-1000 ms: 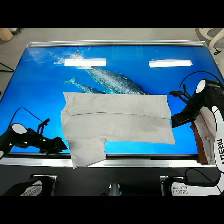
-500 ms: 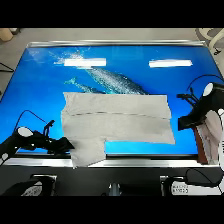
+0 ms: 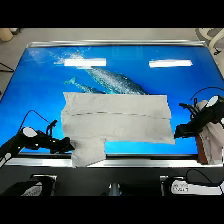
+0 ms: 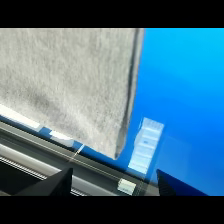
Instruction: Fold the shirts.
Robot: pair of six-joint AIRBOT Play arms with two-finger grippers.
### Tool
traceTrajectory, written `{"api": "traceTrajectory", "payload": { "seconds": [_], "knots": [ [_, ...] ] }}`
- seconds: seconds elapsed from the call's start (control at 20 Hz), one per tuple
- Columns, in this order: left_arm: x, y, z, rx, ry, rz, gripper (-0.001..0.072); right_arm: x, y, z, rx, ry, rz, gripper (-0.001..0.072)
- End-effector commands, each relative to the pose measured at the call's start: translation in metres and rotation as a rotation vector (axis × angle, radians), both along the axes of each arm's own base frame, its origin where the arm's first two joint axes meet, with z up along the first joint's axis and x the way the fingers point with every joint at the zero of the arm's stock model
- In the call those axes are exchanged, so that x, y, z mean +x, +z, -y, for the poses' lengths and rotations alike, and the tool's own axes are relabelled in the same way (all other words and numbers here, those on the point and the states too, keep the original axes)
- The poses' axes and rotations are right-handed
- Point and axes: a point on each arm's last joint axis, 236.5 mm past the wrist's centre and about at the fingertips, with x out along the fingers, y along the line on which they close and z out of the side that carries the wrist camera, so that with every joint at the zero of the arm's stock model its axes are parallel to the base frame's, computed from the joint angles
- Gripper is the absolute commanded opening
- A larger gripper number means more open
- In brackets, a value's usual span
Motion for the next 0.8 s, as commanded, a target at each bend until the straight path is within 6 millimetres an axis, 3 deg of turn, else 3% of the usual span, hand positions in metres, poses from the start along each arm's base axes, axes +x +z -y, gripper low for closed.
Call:
{"api": "traceTrajectory", "payload": {
  "seconds": [0.0, 0.25, 0.4, 0.5, 0.55, 0.65, 0.75],
  "knots": [
    [0.003, 0.001, -0.001, 0.007, 0.0, 0.016, 0.003, -0.005, -0.019, -0.014, 0.041, -0.021, 0.018, 0.0569],
    [0.007, 0.007, -0.001, 0.009, 0.001, 0.049, 0.003, 0.005, -0.027, -0.029, 0.087, -0.083, 0.062, 0.055],
    [0.011, 0.01, -0.001, 0.01, 0.0, 0.063, 0.003, -0.003, -0.033, -0.034, 0.097, -0.092, 0.045, 0.0484],
    [0.018, 0.014, -0.002, 0.011, 0.001, 0.081, 0.003, -0.001, -0.034, -0.036, 0.106, -0.101, 0.05, 0.0352],
    [0.021, 0.016, -0.002, 0.011, 0.001, 0.09, 0.003, 0.0, -0.033, -0.038, 0.115, -0.111, 0.052, 0.0336],
    [0.03, 0.021, -0.003, 0.015, 0.002, 0.115, 0.003, 0.001, -0.03, -0.045, 0.142, -0.122, 0.05, 0.0024],
    [0.046, 0.031, -0.004, 0.021, -0.007, 0.179, 0.003, 0.005, -0.028, -0.046, 0.155, -0.103, 0.072, 0.0022]
  ]
}}
